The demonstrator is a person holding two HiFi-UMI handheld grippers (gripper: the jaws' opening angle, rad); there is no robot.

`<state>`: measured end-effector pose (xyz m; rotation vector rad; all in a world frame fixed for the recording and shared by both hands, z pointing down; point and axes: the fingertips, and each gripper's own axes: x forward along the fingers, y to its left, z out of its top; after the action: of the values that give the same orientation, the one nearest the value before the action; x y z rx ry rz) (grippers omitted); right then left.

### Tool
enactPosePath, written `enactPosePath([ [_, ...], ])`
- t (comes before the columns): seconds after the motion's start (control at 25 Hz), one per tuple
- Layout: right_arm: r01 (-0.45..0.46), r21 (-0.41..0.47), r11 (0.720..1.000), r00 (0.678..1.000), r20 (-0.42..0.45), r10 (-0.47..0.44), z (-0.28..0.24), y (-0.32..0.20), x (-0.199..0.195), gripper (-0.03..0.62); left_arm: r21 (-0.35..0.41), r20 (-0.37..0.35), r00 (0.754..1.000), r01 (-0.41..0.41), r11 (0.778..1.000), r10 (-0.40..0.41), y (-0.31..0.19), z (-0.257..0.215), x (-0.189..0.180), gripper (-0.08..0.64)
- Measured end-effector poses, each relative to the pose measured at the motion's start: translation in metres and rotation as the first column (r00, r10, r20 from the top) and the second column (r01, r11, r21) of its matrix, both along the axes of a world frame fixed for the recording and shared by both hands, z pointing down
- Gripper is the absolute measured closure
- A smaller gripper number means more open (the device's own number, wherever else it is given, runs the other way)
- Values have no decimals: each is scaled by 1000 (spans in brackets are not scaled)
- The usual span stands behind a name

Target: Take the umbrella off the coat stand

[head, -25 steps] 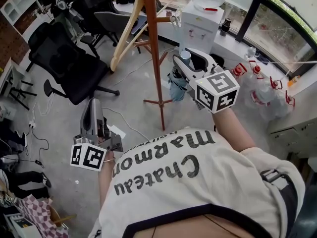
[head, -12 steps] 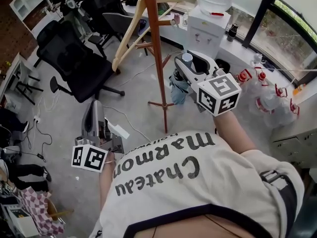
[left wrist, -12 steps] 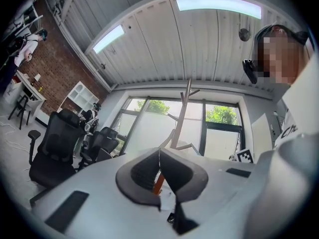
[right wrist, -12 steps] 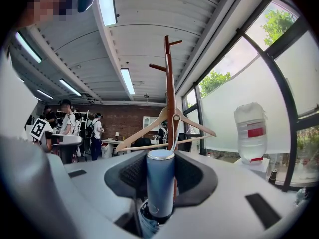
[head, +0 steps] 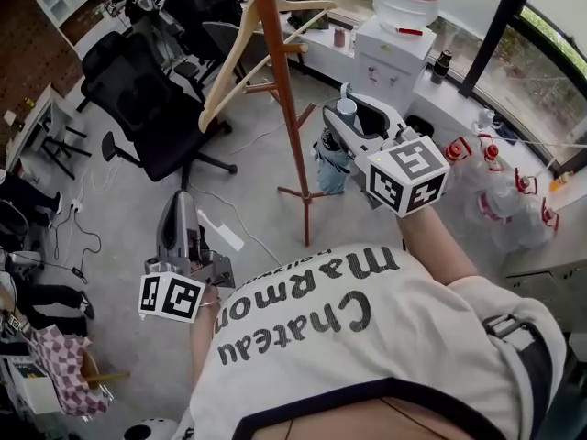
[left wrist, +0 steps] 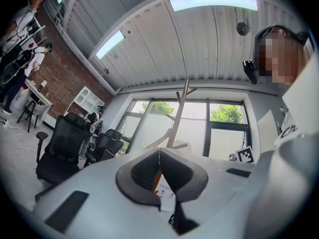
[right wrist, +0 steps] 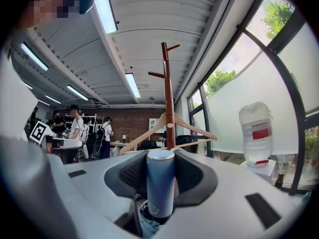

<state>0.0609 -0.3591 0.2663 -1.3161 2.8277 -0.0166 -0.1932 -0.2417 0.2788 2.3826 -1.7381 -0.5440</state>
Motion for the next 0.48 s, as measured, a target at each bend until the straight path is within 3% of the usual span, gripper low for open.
enactPosePath([
  [0.48, 33, -24, 999, 999, -20, -34, 16, 24, 37, 426, -32, 14, 1000, -3, 999, 4, 19, 8, 55, 535],
])
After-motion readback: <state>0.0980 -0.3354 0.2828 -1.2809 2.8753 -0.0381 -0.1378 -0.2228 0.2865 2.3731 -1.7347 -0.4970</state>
